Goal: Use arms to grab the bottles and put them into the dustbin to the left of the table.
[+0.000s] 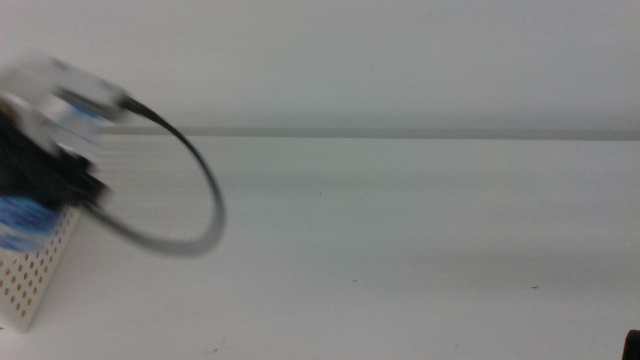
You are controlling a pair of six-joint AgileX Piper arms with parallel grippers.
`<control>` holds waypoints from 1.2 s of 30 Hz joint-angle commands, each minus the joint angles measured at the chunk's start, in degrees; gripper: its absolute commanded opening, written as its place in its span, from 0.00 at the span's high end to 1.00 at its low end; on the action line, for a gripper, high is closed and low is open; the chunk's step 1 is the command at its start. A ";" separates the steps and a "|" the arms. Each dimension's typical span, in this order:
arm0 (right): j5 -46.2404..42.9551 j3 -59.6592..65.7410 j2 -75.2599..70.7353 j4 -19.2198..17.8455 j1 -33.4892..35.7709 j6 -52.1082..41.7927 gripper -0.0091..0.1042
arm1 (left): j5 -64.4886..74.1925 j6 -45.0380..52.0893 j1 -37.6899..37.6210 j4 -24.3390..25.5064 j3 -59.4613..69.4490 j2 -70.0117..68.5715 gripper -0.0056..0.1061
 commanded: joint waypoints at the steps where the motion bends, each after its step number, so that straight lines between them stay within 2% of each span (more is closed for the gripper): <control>1: -0.34 0.37 -0.11 -0.22 0.10 -0.07 0.11 | 4.68 7.27 6.98 -1.55 -6.43 2.62 0.97; 5: -0.34 0.37 -0.11 -0.22 0.10 -0.07 0.11 | 7.39 16.18 17.59 -7.22 -15.03 8.70 0.97; 9: -0.34 0.37 -0.11 -0.22 0.10 -0.07 0.11 | 6.85 19.28 24.10 -9.33 -18.35 14.48 0.97; 14: -0.34 0.37 -0.11 -0.22 0.10 -0.07 0.11 | 3.58 19.03 26.40 -6.50 -18.47 18.79 0.97; 19: -0.34 0.37 -0.11 -0.22 0.10 -0.07 0.11 | 0.95 18.89 26.68 -6.27 -18.47 21.23 0.96; 22: -0.34 0.37 -0.11 -0.22 0.10 -0.07 0.11 | 1.74 18.75 26.78 -6.82 -18.37 22.77 0.92; 24: -0.34 0.37 -0.11 -0.22 0.10 -0.07 0.11 | 1.59 18.97 26.78 -8.24 -18.37 23.39 0.85; 26: -0.34 0.37 -0.11 -0.22 0.10 -0.07 0.11 | 0.85 19.39 26.78 -8.77 -18.37 23.52 0.74; 28: -0.34 0.37 -0.11 -0.22 0.10 -0.07 0.11 | -0.12 19.15 26.78 -8.86 -18.37 23.52 0.57; 32: -0.34 0.37 -0.11 -0.22 0.10 -0.07 0.11 | 0.26 17.33 26.78 -8.75 -18.37 22.61 0.16; 33: -0.34 0.37 -0.11 -0.22 0.10 -0.07 0.11 | 1.24 16.53 26.78 -8.60 -18.37 22.00 0.11; 36: -0.34 0.37 -0.11 -0.22 0.10 -0.07 0.11 | 5.30 15.91 26.78 -8.60 -18.37 19.29 0.11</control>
